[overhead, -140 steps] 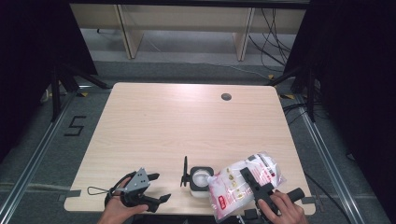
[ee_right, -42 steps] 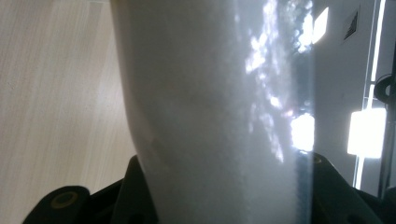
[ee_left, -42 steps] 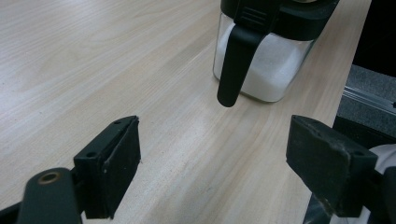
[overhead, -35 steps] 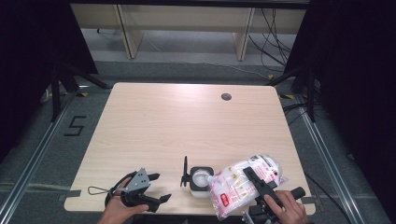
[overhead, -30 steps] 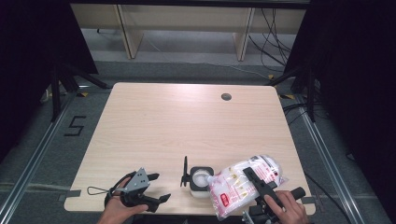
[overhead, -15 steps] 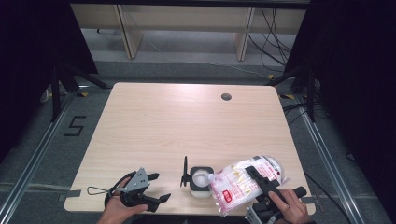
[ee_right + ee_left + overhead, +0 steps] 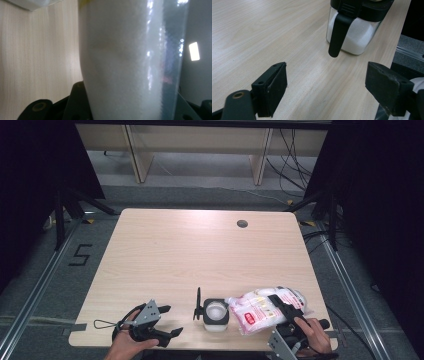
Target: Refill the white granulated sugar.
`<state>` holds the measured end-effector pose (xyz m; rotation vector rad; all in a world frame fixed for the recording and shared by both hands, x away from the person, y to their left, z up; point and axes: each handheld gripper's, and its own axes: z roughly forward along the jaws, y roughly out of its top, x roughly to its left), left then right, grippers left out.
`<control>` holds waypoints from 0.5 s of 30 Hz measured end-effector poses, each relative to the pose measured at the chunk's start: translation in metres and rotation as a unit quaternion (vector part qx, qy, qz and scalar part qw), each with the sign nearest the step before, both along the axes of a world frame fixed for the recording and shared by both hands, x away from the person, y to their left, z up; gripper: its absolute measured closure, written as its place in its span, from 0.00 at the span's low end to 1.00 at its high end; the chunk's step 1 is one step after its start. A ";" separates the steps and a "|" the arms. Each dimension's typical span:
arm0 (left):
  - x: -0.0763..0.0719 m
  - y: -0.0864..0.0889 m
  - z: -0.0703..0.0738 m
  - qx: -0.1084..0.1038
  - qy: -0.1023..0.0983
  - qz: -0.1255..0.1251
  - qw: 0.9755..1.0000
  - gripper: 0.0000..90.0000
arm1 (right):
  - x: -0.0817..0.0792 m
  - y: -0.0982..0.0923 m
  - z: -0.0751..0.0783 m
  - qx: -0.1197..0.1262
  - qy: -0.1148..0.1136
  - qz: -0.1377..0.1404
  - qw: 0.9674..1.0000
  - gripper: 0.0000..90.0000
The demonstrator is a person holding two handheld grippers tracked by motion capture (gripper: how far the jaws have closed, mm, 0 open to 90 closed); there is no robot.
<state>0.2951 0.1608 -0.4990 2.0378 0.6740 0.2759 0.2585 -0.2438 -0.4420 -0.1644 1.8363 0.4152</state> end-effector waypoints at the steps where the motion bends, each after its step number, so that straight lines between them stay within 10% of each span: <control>1: -0.001 -0.001 0.000 -0.009 0.007 0.000 1.000 0.19 | 0.000 -0.001 -0.004 0.034 0.022 -0.009 0.999 0.73; 15: -0.001 -0.002 -0.001 -0.008 0.006 0.006 1.000 0.19 | 0.026 -0.010 -0.005 0.126 0.104 -0.036 0.986 0.74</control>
